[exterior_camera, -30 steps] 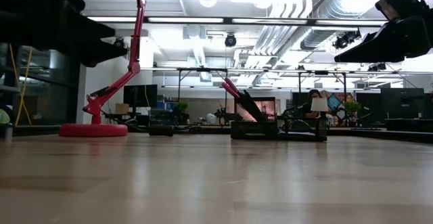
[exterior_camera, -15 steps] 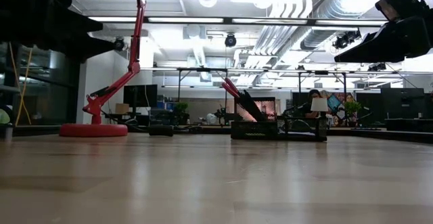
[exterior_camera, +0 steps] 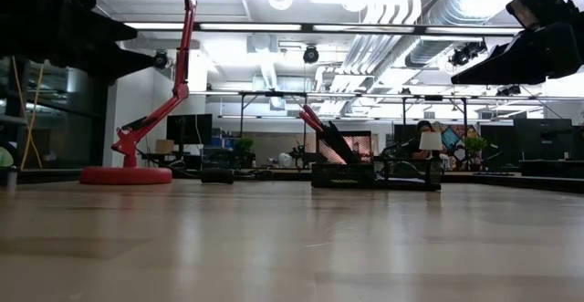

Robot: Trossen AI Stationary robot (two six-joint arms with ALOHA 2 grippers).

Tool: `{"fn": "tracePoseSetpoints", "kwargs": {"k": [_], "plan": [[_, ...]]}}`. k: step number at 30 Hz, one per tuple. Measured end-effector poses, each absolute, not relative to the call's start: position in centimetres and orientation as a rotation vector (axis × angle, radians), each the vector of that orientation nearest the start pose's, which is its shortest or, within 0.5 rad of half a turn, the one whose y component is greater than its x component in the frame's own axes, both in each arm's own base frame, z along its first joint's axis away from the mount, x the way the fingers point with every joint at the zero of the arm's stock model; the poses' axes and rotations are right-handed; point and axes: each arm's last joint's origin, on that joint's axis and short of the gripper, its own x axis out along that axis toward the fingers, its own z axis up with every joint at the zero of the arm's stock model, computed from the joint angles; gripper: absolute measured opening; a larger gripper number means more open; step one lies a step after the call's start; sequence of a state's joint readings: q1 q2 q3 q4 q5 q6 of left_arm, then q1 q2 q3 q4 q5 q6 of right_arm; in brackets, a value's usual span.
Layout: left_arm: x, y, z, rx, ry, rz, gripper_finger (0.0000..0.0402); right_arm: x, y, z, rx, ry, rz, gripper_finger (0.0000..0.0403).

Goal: Pick and place office supplies into organizer
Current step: Return to Home Position

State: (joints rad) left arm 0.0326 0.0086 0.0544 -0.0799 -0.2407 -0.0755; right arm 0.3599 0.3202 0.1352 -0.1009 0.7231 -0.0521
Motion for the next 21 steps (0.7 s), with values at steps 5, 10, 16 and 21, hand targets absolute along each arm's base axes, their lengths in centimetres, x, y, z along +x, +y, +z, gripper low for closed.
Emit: {"fn": "tracePoseSetpoints", "kwargs": {"k": [5, 10, 16, 21], "plan": [[9.36, 0.99, 17.36, -0.079, 0.023, 0.273, 0.0381, 10.7, 1.98, 17.53, -0.199, 0.256, -0.355, 0.0259], [9.36, 0.99, 17.38, -0.079, 0.021, 0.273, 0.0381, 10.7, 1.98, 17.53, -0.199, 0.256, -0.355, 0.0259], [9.36, 0.97, 17.35, -0.079, 0.024, 0.264, 0.0381, 10.7, 1.98, 17.53, -0.199, 0.256, -0.354, 0.0259], [9.37, 0.94, 17.33, -0.079, 0.027, 0.255, 0.0381, 10.73, 1.99, 17.64, -0.239, 0.253, -0.349, 0.0259]]}}
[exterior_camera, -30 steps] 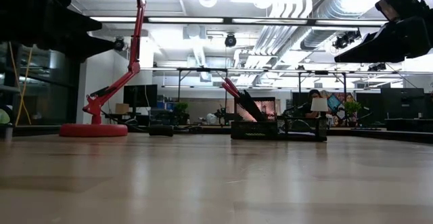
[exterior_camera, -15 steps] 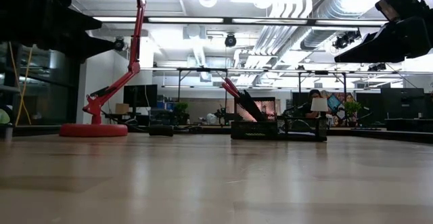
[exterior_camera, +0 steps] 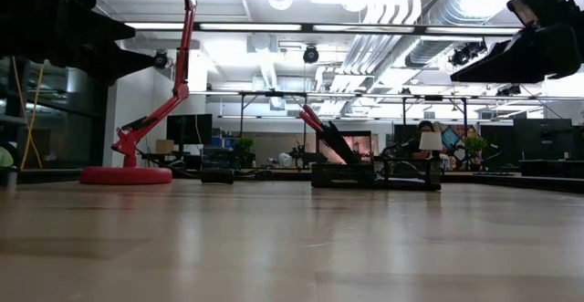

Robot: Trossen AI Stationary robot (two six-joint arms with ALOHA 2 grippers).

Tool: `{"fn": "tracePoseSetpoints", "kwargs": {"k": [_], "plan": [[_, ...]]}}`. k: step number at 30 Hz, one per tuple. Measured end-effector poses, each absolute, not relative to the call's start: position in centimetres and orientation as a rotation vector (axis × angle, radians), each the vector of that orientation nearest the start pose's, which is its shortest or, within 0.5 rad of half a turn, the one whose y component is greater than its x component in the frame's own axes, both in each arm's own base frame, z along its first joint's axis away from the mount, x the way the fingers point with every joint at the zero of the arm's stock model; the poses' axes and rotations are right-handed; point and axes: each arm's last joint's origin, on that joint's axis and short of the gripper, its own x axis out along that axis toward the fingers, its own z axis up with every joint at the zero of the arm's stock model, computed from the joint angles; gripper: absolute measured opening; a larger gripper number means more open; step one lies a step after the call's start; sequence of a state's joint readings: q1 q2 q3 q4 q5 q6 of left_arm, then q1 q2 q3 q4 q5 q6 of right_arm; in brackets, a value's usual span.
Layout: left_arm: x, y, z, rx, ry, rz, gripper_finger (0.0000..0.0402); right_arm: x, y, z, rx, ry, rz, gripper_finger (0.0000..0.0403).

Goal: Pick and place office supplies into organizer
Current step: Return to Home Position

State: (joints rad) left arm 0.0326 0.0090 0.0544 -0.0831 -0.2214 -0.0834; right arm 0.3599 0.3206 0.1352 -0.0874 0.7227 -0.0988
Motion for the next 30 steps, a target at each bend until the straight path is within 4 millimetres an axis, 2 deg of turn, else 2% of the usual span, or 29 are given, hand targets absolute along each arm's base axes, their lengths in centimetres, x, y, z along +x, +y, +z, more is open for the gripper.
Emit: {"fn": "tracePoseSetpoints", "kwargs": {"k": [6, 9, 12, 18, 24, 30], "plan": [[9.4, 0.9, 17.3, -0.079, 0.029, 0.253, 0.0381, 11.0, 2.1, 19.2, 0.046, 0.073, -0.348, 0.0259], [9.4, 0.9, 17.3, -0.08, 0.029, 0.251, 0.0381, 11.0, 2.5, 19.4, 0.038, 0.062, -0.213, 0.0259], [9.4, 0.9, 17.3, -0.081, 0.028, 0.251, 0.0381, 10.8, 2.5, 19.7, 0.055, 0.034, -0.158, 0.0259], [9.4, 0.9, 17.3, -0.081, 0.029, 0.251, 0.0381, 9.9, 2.3, 19.7, 0.043, 0.031, -0.104, 0.0259], [9.4, 0.9, 17.3, -0.081, 0.029, 0.248, 0.0381, 8.4, 1.8, 20.3, 0.073, -0.064, -0.088, 0.0259], [9.4, 0.9, 17.3, -0.076, 0.031, 0.247, 0.0381, 8.3, 1.7, 19.9, 0.05, -0.009, -0.09, 0.0259]]}}
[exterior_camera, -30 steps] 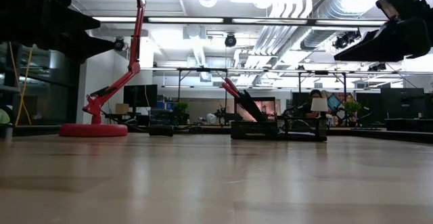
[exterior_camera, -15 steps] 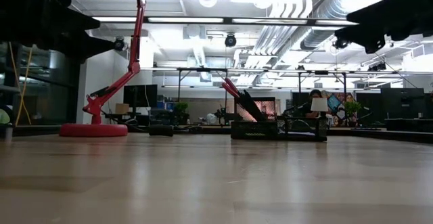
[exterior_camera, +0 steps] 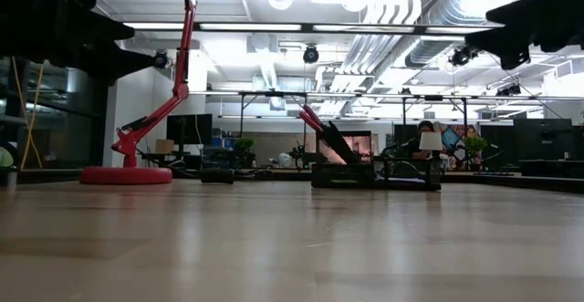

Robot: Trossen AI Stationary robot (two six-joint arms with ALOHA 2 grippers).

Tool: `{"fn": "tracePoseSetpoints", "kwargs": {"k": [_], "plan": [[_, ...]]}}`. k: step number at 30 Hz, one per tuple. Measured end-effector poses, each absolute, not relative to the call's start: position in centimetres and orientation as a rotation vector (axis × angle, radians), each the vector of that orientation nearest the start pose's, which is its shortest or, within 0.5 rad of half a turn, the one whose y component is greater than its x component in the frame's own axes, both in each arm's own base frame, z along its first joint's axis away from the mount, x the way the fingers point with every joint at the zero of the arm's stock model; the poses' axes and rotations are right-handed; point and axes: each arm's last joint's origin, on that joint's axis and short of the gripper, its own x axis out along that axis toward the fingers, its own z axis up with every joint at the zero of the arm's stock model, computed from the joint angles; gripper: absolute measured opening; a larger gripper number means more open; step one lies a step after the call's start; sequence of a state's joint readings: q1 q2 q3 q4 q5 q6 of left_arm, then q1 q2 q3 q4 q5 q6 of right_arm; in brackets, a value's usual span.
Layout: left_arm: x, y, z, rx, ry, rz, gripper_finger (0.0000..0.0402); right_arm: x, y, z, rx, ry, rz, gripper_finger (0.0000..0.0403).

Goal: Pick and place office supplies into organizer
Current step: Return to Home Position

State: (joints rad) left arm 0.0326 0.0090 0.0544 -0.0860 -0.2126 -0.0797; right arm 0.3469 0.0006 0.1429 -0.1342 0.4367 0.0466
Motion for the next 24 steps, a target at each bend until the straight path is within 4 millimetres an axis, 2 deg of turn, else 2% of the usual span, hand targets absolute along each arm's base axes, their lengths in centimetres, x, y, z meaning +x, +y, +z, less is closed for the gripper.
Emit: {"fn": "tracePoseSetpoints", "kwargs": {"k": [7, 15, 24], "plan": [[9.39, 0.85, 17.3, -0.079, 0.032, 0.225, 0.0381, 8.35, 1.95, 19.35, 0.013, 0.043, 0.008, 0.0259], [9.41, 0.86, 17.29, -0.079, 0.033, 0.226, 0.0381, 8.38, 1.96, 19.21, -0.052, 0.054, 0.009, 0.0259], [9.41, 0.86, 17.29, -0.08, 0.033, 0.226, 0.0381, 8.38, 1.96, 19.14, -0.047, 0.061, 0.008, 0.0259]]}}
